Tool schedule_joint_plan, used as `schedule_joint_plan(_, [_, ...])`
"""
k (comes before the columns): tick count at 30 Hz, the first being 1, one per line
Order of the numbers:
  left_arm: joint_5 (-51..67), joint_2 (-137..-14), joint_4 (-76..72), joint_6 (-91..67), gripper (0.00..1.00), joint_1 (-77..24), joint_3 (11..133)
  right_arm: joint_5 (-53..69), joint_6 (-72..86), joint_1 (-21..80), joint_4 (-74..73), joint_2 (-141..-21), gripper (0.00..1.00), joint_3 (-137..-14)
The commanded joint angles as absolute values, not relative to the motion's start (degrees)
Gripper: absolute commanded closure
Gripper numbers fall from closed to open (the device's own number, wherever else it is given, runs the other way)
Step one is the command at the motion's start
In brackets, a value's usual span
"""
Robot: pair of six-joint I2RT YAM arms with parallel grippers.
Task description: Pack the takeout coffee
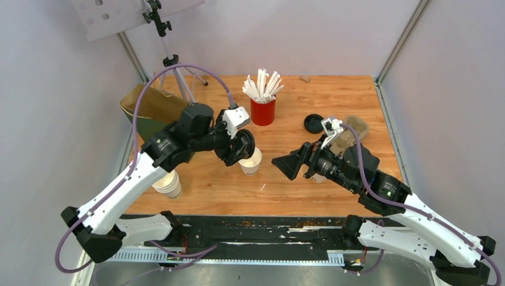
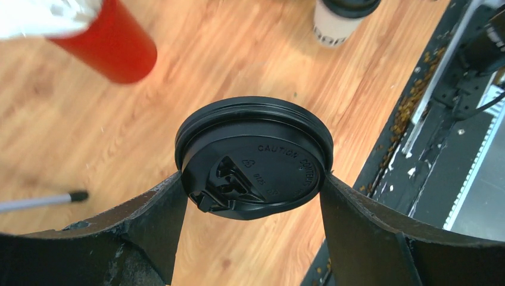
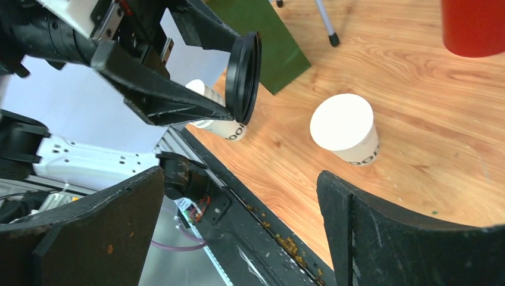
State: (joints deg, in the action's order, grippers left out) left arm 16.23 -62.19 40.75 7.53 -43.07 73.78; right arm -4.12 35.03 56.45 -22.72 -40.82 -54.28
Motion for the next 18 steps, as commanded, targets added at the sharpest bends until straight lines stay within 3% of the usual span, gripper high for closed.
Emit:
schedule_joint_plan(1, [10.5,-67.2,49.6,3.2,0.31,-43.0,78.2,-7.6,32.4,56.4,-27.0,-39.7,0.00,-56.2])
schedule_joint_plan(18, [5.4,-87.1,56.1,-3.8,0.32,-44.2,88.7,-9.5,30.5,56.4,-27.7,-39.0,0.00,-55.5])
